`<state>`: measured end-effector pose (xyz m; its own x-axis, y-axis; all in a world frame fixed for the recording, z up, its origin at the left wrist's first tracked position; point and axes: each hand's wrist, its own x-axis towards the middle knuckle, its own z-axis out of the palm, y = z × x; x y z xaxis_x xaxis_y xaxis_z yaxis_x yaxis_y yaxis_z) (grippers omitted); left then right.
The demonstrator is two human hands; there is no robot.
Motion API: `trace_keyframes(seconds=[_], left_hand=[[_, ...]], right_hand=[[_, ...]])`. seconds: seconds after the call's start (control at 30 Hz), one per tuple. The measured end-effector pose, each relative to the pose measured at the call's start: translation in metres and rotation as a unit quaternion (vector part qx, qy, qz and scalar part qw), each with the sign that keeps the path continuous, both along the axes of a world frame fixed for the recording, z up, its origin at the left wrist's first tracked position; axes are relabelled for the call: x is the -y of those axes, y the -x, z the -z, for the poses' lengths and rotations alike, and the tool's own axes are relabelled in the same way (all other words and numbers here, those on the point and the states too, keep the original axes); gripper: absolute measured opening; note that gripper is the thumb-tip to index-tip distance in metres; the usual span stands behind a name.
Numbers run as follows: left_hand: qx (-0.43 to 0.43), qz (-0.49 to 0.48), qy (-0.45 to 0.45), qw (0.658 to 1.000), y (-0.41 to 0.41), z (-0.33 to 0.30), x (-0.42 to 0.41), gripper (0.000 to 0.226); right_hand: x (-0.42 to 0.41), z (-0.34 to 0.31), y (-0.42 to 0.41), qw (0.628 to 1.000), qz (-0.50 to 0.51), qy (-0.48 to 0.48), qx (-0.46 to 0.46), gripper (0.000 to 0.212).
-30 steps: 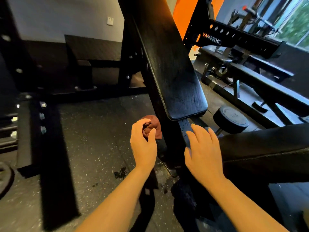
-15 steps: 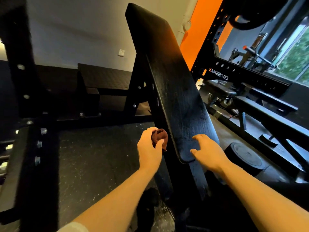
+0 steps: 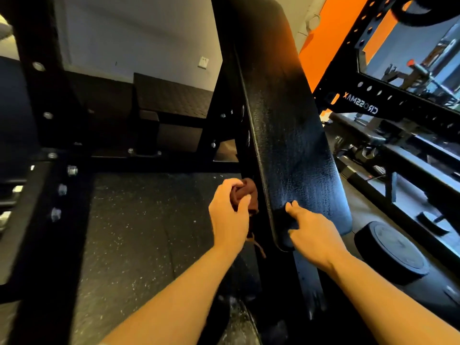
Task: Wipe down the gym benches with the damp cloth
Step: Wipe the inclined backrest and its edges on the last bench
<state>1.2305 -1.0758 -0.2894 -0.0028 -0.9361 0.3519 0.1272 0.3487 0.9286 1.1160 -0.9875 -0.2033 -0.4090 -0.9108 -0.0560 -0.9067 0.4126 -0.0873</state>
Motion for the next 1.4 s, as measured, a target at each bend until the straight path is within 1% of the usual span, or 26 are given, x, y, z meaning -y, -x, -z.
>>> trace_keyframes(seconds=[0.07,0.13,0.2,0.27,0.37,0.43,0.57,0.6,0.67,0.73,0.77,0.8,0.87,0.9,0.93,1.03,1.13,1.17,1.2,1.23,1.3,1.37,1.4], left_hand=[[-0.007,0.030,0.011,0.999,0.009,-0.011,0.003,0.028],[0.025,0.048,0.013,0.998,0.011,0.000,-0.010,0.030],[0.075,0.076,0.021,0.994,0.003,0.018,-0.020,0.028],[0.103,0.086,0.030,0.991,-0.005,0.023,-0.014,0.026],[0.061,0.032,0.031,0.997,-0.004,0.005,0.010,0.025],[0.051,0.039,0.040,0.997,0.005,-0.005,0.014,0.026],[0.092,0.062,0.038,0.993,0.009,0.010,-0.006,0.032],[0.110,0.078,0.039,0.990,0.005,0.018,-0.012,0.035],[0.161,0.142,0.036,0.976,-0.005,0.033,-0.018,0.037],[0.195,0.199,0.011,0.960,-0.014,0.039,-0.017,0.035],[0.189,0.194,-0.002,0.963,-0.018,0.039,-0.014,0.035],[0.164,0.165,-0.010,0.973,-0.019,0.035,-0.011,0.033],[0.079,0.096,-0.010,0.992,-0.019,0.020,-0.002,0.027],[0.043,0.088,-0.009,0.995,-0.016,0.010,0.000,0.026],[0.023,0.096,-0.007,0.995,-0.013,0.002,0.000,0.028],[0.048,0.104,0.018,0.993,0.000,0.003,-0.016,0.036],[0.063,0.151,0.003,0.987,-0.008,0.021,-0.028,0.035],[0.070,0.153,0.001,0.986,-0.014,0.021,-0.025,0.033],[0.076,0.135,0.002,0.988,-0.018,0.019,-0.017,0.031],[0.070,0.107,0.002,0.992,-0.022,0.013,-0.007,0.028],[0.024,0.065,0.008,0.998,-0.026,-0.009,0.018,0.025],[-0.020,0.044,0.022,0.999,-0.022,-0.034,0.038,0.024],[-0.022,0.031,0.034,0.999,-0.017,-0.041,0.046,0.025]], right_hand=[[0.000,0.001,-0.002,1.000,-0.002,-0.007,-0.007,0.071],[-0.003,0.005,-0.003,1.000,0.001,-0.011,-0.003,0.073],[-0.006,0.009,-0.005,1.000,0.000,-0.013,-0.003,0.074],[-0.008,0.010,-0.006,1.000,-0.002,-0.010,-0.009,0.073],[-0.008,0.010,-0.006,1.000,-0.010,-0.009,-0.020,0.071],[-0.008,0.012,-0.006,1.000,-0.010,-0.009,-0.022,0.070],[-0.005,0.015,-0.010,0.999,-0.006,0.000,-0.037,0.067],[-0.005,0.015,-0.011,0.999,-0.004,0.001,-0.042,0.067],[-0.005,0.015,-0.012,0.999,-0.002,-0.002,-0.047,0.067],[-0.006,0.014,-0.013,0.999,-0.005,-0.007,-0.045,0.068],[-0.006,0.013,-0.012,0.999,-0.006,-0.009,-0.042,0.068],[-0.007,0.013,-0.012,0.999,-0.007,-0.011,-0.040,0.068],[-0.007,0.011,-0.012,0.999,-0.007,-0.010,-0.038,0.068],[-0.007,0.011,-0.012,0.999,-0.008,-0.009,-0.037,0.068],[-0.007,0.012,-0.012,0.999,-0.008,-0.006,-0.038,0.069],[-0.007,0.015,-0.012,0.999,-0.009,0.002,-0.041,0.068],[-0.007,0.011,-0.010,0.999,-0.008,-0.008,-0.051,0.067],[-0.006,0.006,-0.007,0.998,-0.002,-0.013,-0.058,0.065],[-0.003,-0.001,-0.004,0.998,0.003,-0.006,-0.067,0.059],[0.002,-0.007,-0.001,0.997,0.006,0.011,-0.074,0.049],[0.015,-0.019,0.005,0.994,0.005,0.075,-0.075,0.033],[0.035,-0.026,0.010,0.986,0.003,0.159,-0.050,0.031],[0.047,-0.028,0.011,0.980,0.005,0.196,-0.039,0.032]])
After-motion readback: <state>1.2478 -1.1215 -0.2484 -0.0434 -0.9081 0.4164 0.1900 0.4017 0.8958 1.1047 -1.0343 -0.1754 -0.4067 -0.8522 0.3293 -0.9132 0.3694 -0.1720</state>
